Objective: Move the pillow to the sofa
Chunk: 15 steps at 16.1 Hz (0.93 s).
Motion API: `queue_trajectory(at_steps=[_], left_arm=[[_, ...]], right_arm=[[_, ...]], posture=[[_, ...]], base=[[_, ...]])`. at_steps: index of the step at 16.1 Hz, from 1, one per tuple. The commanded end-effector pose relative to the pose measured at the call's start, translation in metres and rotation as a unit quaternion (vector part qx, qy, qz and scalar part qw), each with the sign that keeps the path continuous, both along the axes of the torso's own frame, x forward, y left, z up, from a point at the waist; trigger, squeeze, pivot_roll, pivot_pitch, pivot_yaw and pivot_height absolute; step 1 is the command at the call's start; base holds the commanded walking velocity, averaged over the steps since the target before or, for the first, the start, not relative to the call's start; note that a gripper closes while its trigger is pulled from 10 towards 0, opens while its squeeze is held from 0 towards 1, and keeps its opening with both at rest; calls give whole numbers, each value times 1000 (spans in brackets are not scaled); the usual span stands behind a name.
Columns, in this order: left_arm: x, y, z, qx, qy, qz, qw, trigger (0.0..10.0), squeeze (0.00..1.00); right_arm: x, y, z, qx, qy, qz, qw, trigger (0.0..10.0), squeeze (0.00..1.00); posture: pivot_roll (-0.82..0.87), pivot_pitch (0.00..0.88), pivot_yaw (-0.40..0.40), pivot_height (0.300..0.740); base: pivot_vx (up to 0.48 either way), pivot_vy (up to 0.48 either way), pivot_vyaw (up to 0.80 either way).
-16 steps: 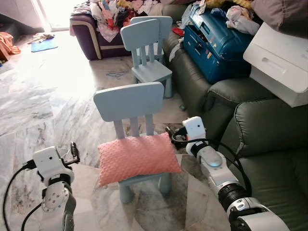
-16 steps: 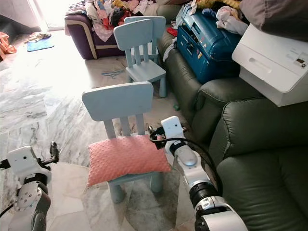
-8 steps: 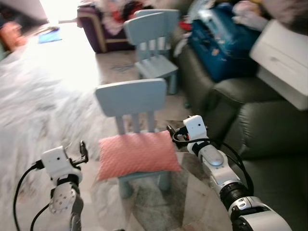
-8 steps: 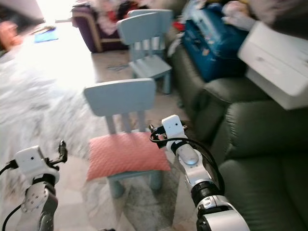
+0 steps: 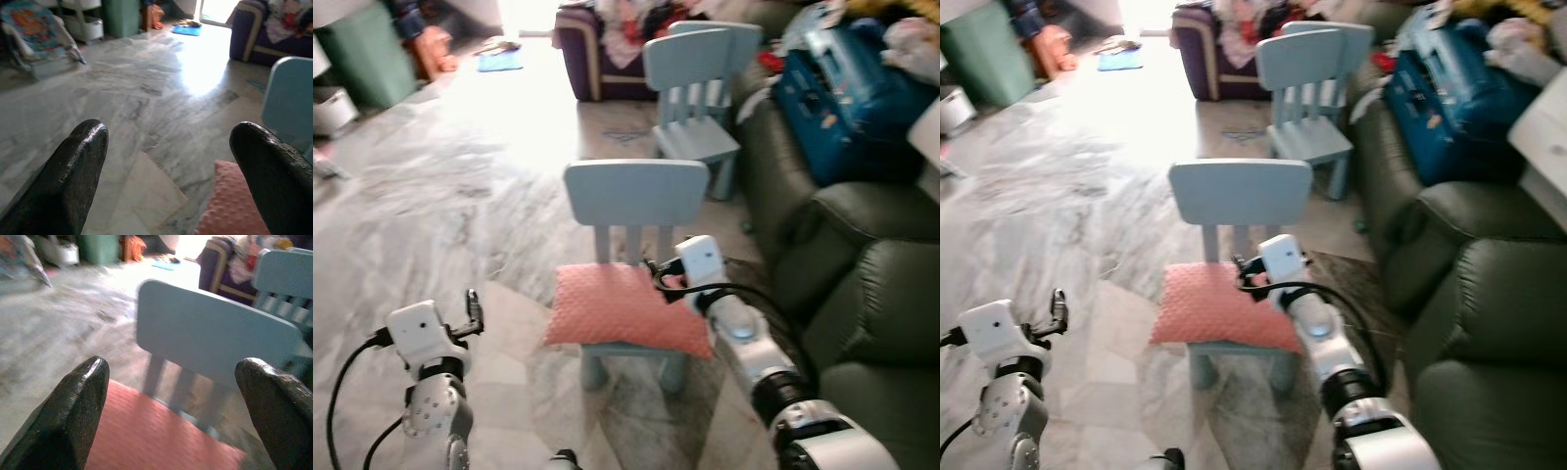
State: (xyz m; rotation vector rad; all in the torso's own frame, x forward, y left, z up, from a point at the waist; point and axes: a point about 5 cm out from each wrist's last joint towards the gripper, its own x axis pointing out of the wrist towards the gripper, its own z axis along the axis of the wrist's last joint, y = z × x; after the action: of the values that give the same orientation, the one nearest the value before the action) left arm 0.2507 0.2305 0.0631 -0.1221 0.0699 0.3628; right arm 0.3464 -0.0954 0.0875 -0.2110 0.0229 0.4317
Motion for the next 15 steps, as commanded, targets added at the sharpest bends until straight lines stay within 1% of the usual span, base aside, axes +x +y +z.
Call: queue_trajectory(at_steps=[1, 4, 8, 11, 13, 15], left_arm=[[0, 0, 1, 5, -1, -3, 1000, 10000, 0], [1, -1, 2, 7, -6, -7, 1000, 10000, 0], [1, -1, 3, 9, -7, -11, 1000, 10000, 0], [0, 0, 6, 7, -23, -20, 1000, 10000, 0], [0, 0, 6, 4, -23, -18, 1000, 10000, 0], [0, -1, 5, 1, -23, -20, 1000, 10000, 0]], right_arm=[[4, -7, 5, 5, -6, -12, 1000, 10000, 0], [4, -9, 5, 6, -8, -18, 1000, 10000, 0], [2, -6, 5, 12, -14, -15, 1000, 10000, 0], [2, -5, 8, 14, -23, -7, 1000, 10000, 0], [1, -4, 9, 13, -30, 3, 999, 10000, 0], [0, -4, 9, 12, -34, 10, 999, 10000, 0]], posture=[[-112, 90, 22, 740], [-114, 94, 22, 740], [-114, 98, 24, 740], [-116, 101, 21, 740], [-119, 102, 20, 740], [-122, 102, 19, 740]], base=[[0, 0, 0], [0, 0, 0], [0, 0, 0], [0, 0, 0], [296, 0, 0], [330, 259, 0]])
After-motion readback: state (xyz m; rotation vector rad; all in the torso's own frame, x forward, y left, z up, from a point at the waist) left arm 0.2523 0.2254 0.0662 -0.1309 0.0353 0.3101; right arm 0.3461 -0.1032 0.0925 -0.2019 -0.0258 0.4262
